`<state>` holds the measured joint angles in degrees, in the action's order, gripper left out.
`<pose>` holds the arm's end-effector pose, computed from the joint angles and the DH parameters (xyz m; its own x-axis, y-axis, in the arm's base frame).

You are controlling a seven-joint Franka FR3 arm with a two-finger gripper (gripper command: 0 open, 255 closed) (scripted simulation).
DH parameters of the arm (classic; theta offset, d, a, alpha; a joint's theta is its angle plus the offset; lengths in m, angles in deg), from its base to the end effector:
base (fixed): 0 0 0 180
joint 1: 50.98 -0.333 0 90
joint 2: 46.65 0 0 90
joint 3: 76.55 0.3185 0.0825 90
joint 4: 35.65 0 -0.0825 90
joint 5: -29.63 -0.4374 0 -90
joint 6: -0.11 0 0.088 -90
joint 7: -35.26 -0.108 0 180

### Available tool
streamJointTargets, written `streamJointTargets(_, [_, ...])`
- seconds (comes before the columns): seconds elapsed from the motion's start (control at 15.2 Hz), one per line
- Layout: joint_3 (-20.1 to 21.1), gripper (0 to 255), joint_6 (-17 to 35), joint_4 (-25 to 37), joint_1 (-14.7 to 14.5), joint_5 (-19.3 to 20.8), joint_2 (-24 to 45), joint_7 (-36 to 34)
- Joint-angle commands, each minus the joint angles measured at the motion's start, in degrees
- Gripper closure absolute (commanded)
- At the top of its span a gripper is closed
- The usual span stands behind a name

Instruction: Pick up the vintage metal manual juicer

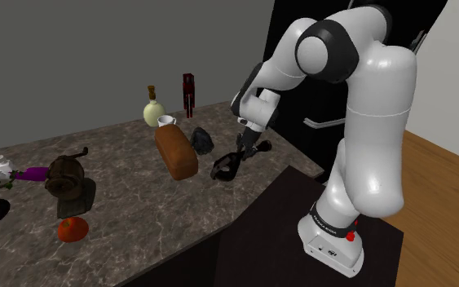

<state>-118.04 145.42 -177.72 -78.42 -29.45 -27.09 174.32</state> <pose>0.4454 -0.1545 0.1309 0.2591 0.9227 0.2856 0.9594 -0.2801 0.0345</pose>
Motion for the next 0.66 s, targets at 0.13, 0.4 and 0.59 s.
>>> streamJointTargets(0.13, [-3.0,255,-0.1,-1.2,-2.3,5.7,-4.1,-4.5])
streamJointTargets(0.4, [-6.2,255,-0.3,-2.3,-4.6,12.3,-8.5,-9.6])
streamJointTargets(0.59, [-7.0,255,-0.4,-2.6,-5.2,14.4,-9.8,-11.2])
